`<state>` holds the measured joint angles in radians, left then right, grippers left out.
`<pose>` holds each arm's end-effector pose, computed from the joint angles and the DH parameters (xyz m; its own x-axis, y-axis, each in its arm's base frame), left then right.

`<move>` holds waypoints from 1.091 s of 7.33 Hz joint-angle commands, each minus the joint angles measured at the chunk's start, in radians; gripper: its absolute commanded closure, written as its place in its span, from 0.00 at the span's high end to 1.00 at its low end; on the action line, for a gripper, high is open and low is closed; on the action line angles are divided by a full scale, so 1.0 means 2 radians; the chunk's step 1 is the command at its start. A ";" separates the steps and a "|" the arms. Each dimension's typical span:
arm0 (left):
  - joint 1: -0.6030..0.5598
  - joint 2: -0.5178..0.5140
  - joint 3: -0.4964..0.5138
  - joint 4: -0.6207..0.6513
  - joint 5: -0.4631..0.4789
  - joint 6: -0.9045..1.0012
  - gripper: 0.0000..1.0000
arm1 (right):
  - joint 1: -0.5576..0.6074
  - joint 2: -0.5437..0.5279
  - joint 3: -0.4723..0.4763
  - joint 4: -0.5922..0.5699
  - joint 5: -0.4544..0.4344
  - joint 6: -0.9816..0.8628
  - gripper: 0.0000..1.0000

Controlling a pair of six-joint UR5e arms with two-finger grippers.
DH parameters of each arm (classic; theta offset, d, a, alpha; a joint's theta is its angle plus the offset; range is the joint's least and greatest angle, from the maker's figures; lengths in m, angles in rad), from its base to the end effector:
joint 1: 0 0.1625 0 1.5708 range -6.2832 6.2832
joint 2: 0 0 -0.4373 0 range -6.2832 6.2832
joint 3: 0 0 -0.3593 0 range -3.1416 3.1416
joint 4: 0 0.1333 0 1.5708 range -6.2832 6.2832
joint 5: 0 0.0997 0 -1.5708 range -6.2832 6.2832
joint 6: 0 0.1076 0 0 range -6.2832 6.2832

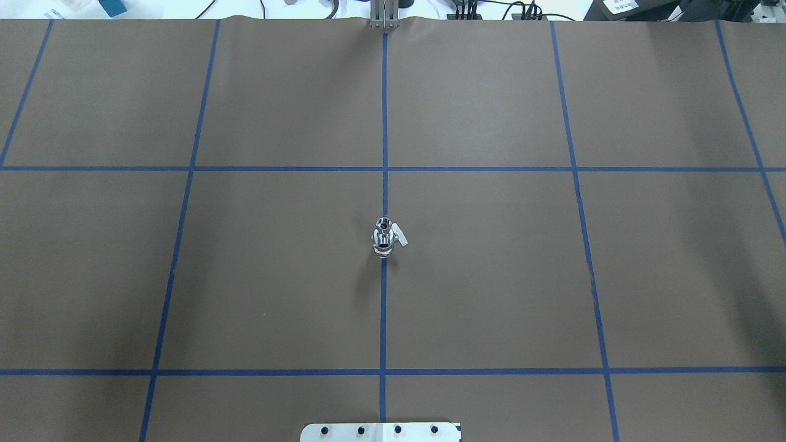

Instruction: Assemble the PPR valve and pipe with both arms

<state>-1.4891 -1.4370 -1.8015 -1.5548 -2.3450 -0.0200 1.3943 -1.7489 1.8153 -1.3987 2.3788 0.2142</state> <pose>-0.0248 -0.4083 0.6297 0.7095 0.0948 -0.6983 -0.0672 0.9955 0.0669 -0.0148 -0.3991 0.6177 0.6716 -0.0795 0.7366 0.0285 0.9963 0.0815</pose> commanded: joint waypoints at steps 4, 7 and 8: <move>0.001 -0.002 0.009 -0.003 -0.001 0.000 1.00 | 0.010 0.015 -0.003 -0.048 -0.001 -0.010 0.99; 0.001 -0.002 0.009 -0.005 -0.001 0.001 1.00 | 0.024 0.015 0.000 -0.076 -0.003 -0.046 0.99; 0.001 -0.005 0.009 -0.005 -0.001 0.001 1.00 | 0.027 0.015 0.003 -0.078 -0.004 -0.046 0.99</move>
<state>-1.4880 -1.4432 -1.7828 -1.5640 -2.3470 -0.0185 1.4401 -1.7197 1.8151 -1.5444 2.3736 0.1312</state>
